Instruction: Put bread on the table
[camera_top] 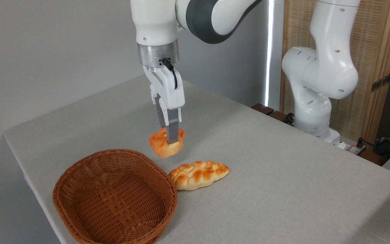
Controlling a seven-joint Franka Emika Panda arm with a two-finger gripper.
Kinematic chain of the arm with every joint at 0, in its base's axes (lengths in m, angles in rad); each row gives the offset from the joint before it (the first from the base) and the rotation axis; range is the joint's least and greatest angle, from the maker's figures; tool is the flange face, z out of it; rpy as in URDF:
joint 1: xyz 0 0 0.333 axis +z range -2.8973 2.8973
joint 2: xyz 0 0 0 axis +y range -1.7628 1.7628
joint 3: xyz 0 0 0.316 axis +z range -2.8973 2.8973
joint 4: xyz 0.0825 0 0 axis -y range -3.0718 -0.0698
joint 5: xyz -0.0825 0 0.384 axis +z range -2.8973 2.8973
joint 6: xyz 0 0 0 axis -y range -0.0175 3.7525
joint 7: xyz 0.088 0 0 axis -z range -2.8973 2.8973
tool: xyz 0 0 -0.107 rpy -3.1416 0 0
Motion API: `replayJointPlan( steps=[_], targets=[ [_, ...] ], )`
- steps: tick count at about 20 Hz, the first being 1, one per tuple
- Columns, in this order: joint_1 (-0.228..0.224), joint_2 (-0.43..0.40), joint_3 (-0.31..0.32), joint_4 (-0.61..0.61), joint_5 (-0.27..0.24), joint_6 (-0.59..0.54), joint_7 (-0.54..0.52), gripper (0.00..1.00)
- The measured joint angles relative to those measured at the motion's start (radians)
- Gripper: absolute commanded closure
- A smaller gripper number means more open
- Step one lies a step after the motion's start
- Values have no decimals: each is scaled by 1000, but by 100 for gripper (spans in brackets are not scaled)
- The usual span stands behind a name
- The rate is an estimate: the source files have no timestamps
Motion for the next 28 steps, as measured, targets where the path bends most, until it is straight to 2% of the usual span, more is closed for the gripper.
replayJointPlan(
  steps=[3,5,7,14,28],
  targets=[
    [-22,-6,0,-27,0,0,0,47],
    [-42,-6,0,-38,0,0,0,19],
    [-58,-4,0,-47,0,0,-1,0],
    [-87,8,-1,-52,-2,1,-51,0],
    [-87,8,1,-20,-2,3,-68,0]
  ],
)
